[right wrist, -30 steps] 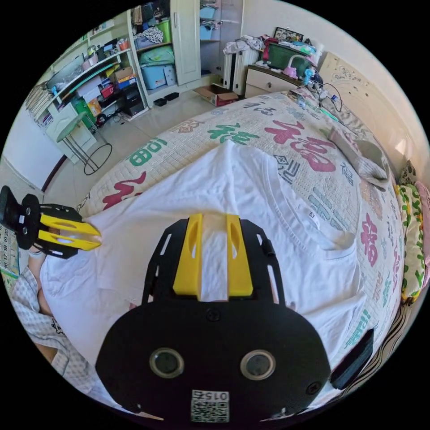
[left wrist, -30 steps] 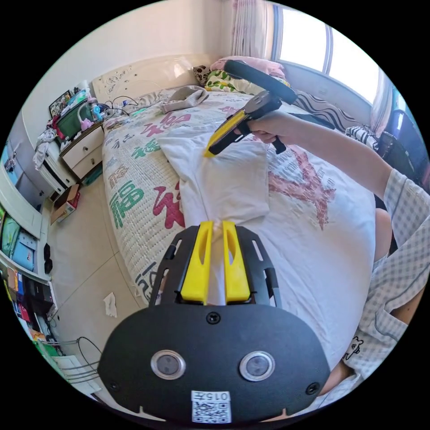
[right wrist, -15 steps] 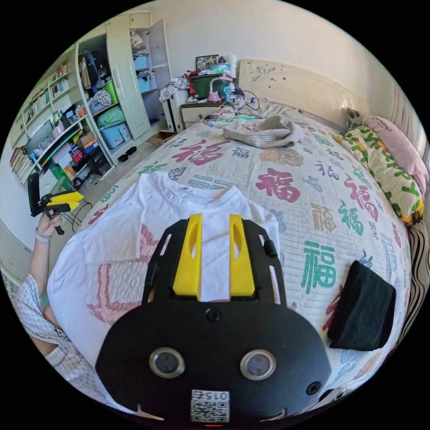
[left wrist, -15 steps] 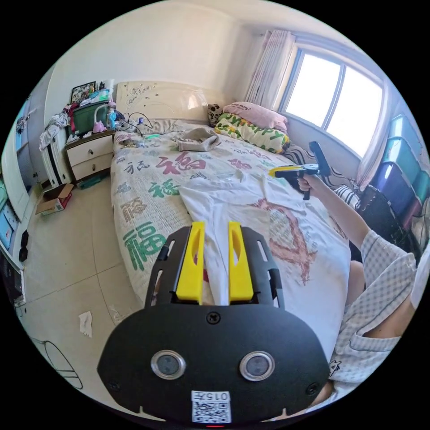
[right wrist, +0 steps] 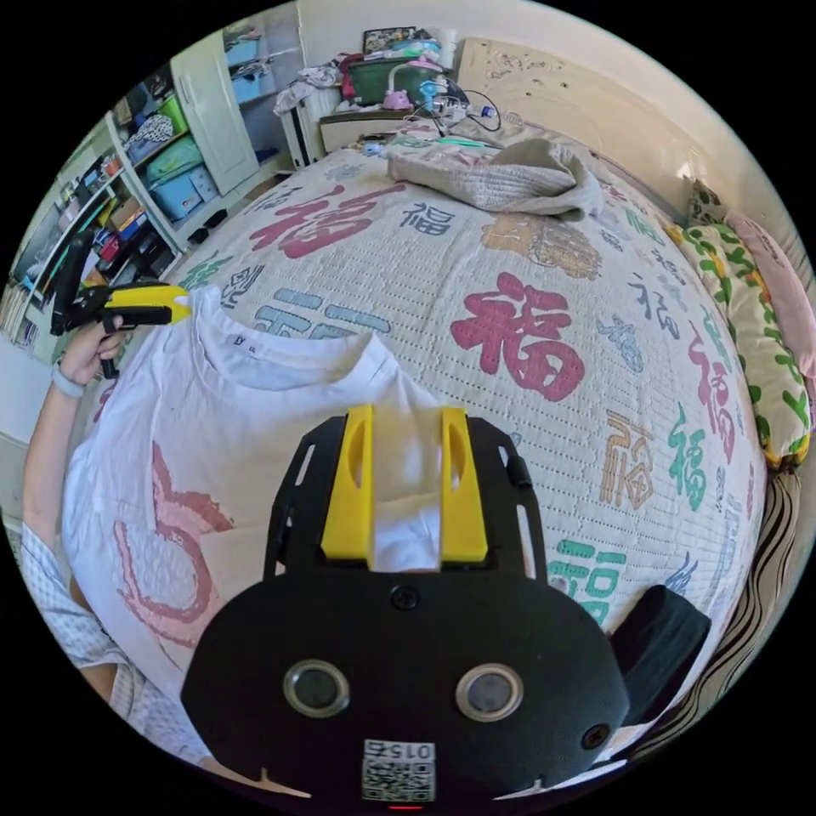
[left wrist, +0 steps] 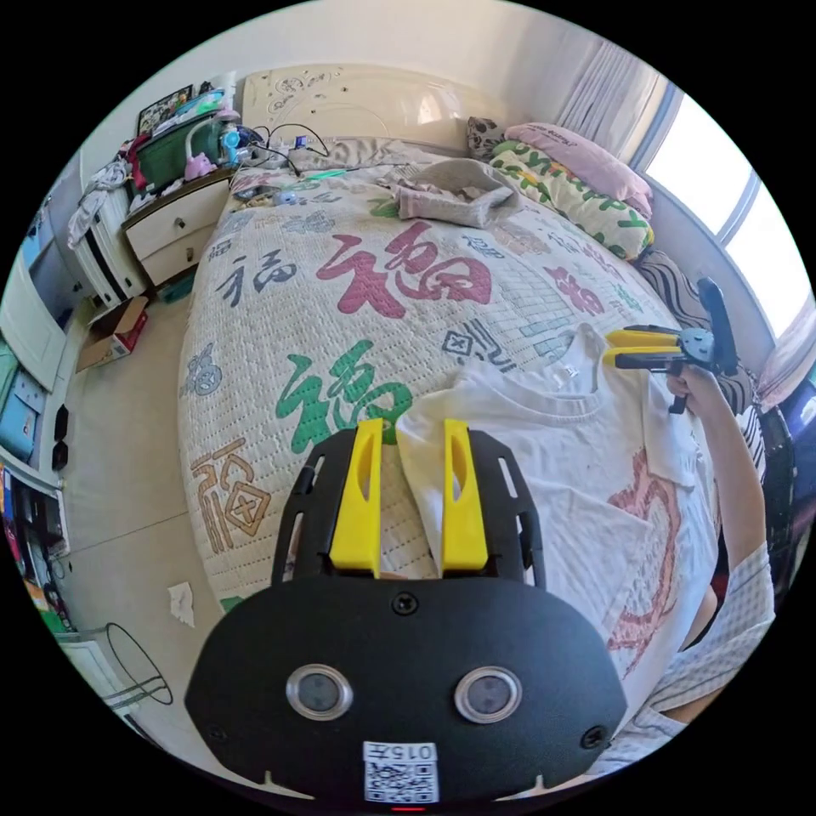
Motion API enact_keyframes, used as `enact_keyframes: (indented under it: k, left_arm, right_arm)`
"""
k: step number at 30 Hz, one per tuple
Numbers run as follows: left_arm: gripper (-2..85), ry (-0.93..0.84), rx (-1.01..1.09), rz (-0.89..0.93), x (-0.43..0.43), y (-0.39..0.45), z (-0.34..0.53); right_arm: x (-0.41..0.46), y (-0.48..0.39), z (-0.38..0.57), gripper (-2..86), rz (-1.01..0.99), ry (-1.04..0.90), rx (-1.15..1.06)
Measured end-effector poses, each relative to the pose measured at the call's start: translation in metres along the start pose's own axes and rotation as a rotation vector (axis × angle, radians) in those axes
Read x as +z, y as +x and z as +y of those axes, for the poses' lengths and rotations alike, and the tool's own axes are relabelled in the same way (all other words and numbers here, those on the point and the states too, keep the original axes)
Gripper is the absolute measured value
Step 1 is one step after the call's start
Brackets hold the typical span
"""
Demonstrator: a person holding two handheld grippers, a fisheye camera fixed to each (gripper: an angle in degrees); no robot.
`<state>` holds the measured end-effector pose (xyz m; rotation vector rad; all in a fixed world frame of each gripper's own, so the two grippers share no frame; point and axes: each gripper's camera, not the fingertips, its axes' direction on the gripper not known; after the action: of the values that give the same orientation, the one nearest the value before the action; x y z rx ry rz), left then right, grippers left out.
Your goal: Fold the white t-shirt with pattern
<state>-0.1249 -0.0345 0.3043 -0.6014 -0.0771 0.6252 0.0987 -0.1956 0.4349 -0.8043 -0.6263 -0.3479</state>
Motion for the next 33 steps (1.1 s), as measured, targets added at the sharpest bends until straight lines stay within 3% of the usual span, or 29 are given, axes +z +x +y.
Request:
enact_keyframes:
  k: [2,9,18,21,26,33]
  left_arm:
    - [4.4,0.014,0.017,0.003,0.004,-0.003,0.005]
    - [0.5,0.214,0.102,0.063,-0.059,0.01,0.061]
    - [0.1,0.48,0.325,0.189,-0.2,0.085,0.278]
    - [0.1,0.452,0.42,0.204,-0.212,0.121,0.37]
    - [0.1,0.18,0.531,0.191,-0.175,0.174,0.493]
    - [0.3,0.109,0.575,0.089,-0.16,0.204,0.545]
  right_arm:
    - [-0.015,-0.002,0.018,2.1,-0.024,-0.002,-0.039]
    - [-0.118,-0.015,0.116,-0.6,-0.058,0.213,-0.085]
    - [-0.271,-0.084,0.381,-0.7,-0.181,0.417,-0.232]
    - [-0.277,-0.121,0.474,-0.7,-0.197,0.376,-0.298]
    - [-0.248,-0.177,0.591,-0.5,-0.199,0.232,-0.381]
    - [-0.242,-0.198,0.639,1.4,-0.092,0.195,-0.408]
